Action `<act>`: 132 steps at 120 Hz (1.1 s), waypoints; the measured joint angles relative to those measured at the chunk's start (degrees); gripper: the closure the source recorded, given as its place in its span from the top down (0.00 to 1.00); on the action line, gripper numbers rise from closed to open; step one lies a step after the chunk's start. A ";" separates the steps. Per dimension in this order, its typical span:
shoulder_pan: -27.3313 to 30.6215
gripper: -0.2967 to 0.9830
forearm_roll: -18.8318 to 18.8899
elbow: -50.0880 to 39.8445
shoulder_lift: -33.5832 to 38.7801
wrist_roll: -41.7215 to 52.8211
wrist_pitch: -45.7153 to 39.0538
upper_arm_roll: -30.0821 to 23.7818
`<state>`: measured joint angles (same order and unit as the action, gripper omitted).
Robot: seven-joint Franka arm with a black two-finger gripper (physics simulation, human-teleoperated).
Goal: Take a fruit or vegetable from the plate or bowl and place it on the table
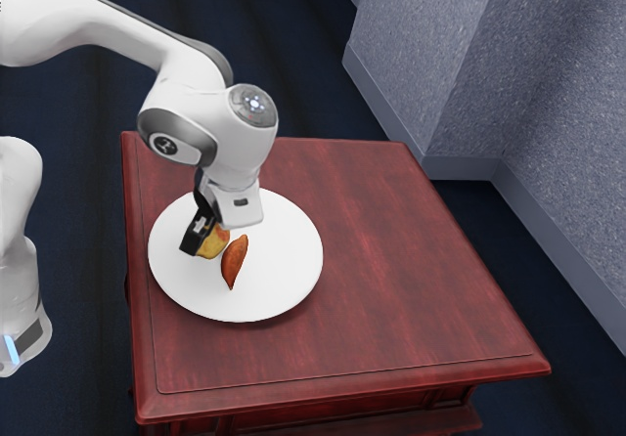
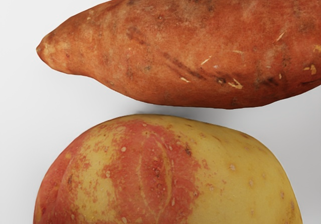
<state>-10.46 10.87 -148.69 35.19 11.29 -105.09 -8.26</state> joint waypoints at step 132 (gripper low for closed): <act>0.08 0.60 0.64 1.82 -3.65 -0.61 1.19 -0.33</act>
<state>-10.38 11.51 -146.87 31.54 10.68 -103.90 -8.59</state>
